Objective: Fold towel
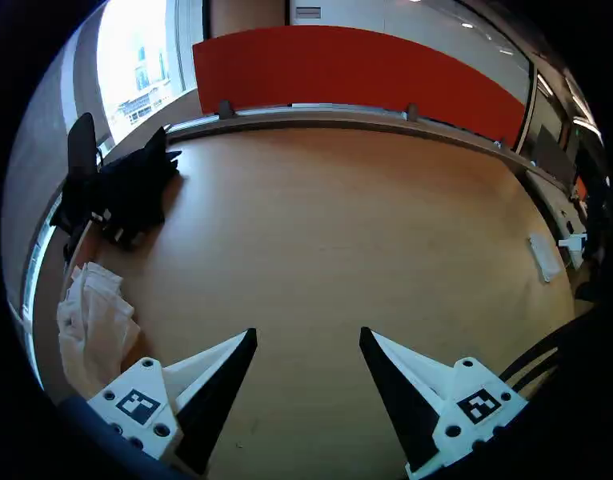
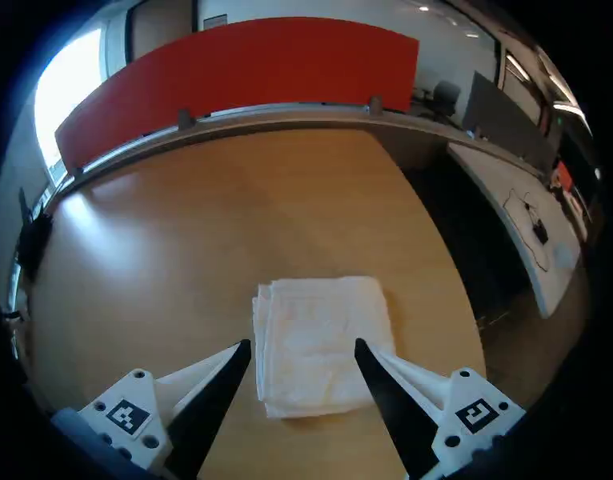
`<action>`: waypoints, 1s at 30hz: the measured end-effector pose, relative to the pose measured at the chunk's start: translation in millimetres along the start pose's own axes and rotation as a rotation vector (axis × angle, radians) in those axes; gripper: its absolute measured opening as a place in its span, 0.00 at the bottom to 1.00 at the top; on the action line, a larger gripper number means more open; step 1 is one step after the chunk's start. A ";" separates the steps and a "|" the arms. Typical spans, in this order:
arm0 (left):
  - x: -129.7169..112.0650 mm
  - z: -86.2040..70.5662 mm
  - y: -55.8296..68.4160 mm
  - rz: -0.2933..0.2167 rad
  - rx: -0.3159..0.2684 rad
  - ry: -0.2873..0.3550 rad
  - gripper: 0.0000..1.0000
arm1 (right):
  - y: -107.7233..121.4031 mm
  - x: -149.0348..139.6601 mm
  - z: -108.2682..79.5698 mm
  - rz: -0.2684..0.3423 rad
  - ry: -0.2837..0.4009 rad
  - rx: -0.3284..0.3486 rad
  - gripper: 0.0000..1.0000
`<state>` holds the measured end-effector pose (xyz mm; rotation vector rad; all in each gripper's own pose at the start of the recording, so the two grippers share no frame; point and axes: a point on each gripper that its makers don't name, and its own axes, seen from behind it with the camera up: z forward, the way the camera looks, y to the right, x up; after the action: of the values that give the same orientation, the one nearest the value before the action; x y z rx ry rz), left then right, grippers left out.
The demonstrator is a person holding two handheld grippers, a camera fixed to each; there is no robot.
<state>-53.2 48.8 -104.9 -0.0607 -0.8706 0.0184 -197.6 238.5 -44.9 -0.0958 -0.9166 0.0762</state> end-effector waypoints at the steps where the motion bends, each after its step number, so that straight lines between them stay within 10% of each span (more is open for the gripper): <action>1: 0.8 -0.1 -0.4 0.002 0.001 0.002 0.95 | 0.1 0.5 0.0 0.003 0.004 -0.002 1.00; 30: 46.3 -2.5 -5.1 0.013 0.040 0.139 0.95 | 4.6 97.4 -57.3 0.076 0.563 -0.120 1.00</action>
<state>-21.5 45.5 -70.8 -0.0297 -0.7303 0.0429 -93.1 250.6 -3.3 -0.2501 -0.3544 0.0596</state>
